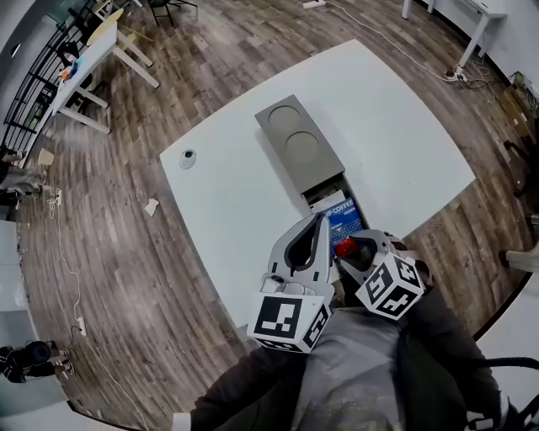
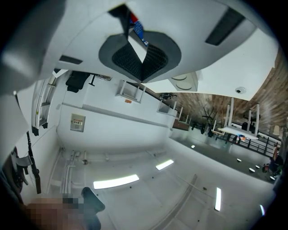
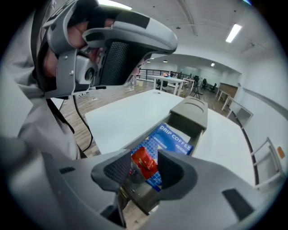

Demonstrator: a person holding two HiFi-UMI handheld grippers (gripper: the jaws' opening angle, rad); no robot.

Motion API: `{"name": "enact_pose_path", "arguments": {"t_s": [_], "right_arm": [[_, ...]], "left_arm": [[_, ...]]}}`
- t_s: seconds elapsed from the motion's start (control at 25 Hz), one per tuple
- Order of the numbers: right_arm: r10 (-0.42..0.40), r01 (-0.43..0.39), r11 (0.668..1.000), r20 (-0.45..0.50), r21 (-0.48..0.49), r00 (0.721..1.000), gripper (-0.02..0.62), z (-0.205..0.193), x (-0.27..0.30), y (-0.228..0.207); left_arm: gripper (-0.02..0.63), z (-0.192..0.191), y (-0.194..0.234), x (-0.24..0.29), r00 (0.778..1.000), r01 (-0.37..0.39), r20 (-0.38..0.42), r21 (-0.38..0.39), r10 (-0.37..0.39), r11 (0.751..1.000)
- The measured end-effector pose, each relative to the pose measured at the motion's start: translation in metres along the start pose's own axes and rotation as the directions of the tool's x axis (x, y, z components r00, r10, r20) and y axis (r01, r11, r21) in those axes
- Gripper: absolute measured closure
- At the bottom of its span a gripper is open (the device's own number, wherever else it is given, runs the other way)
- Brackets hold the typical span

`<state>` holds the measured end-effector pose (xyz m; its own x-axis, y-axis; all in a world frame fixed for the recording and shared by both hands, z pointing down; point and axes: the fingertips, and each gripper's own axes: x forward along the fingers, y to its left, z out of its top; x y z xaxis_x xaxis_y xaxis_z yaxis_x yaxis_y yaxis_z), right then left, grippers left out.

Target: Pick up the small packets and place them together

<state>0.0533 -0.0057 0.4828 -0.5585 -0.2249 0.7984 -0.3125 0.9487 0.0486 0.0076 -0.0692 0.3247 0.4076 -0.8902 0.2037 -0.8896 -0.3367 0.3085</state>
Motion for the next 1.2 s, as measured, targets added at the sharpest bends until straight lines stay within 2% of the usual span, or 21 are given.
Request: {"name": "enact_pose_path", "arguments": {"t_s": [0.4,0.52,0.6,0.64,0.76,0.92,1.04,1.2], "right_arm": [[0.096,-0.116,0.985,-0.155,-0.126,0.983,0.416,-0.010,0.029,0.003],[0.104,-0.131,0.981,-0.180,-0.142,0.978,0.445,-0.010,0.032,0.002],[0.096,-0.122,0.983,-0.181,-0.138,0.979,0.505,-0.009,0.035,0.001],[0.092,-0.116,0.984,-0.177,-0.132,0.980,0.513,-0.008,0.035,0.000],[0.061,-0.078,0.991,-0.144,-0.111,0.988,0.529,0.001,0.032,-0.002],[-0.052,0.046,0.994,-0.066,-0.096,0.996,0.532,0.025,0.018,-0.014],[-0.129,0.127,0.989,-0.021,-0.082,0.991,0.532,0.038,0.006,-0.016],[-0.195,0.196,0.979,0.017,-0.048,0.981,0.532,0.047,-0.008,-0.011]], "left_arm": [[0.603,-0.011,0.030,0.007,0.994,-0.105,-0.036,-0.043,0.103,0.994],[0.603,-0.014,0.039,0.004,0.992,-0.125,-0.040,-0.049,0.123,0.991],[0.603,-0.015,0.043,0.002,0.991,-0.131,-0.039,-0.051,0.129,0.990],[0.603,-0.015,0.044,0.001,0.991,-0.131,-0.036,-0.051,0.129,0.990],[0.603,-0.010,0.044,-0.005,0.993,-0.120,-0.017,-0.043,0.119,0.992],[0.603,0.002,0.038,-0.015,0.997,-0.081,0.021,-0.012,0.081,0.997],[0.603,0.009,0.029,-0.025,0.998,-0.040,0.044,0.015,0.040,0.999],[0.603,0.016,0.019,-0.040,0.998,0.001,0.069,0.042,-0.004,0.999]]}}
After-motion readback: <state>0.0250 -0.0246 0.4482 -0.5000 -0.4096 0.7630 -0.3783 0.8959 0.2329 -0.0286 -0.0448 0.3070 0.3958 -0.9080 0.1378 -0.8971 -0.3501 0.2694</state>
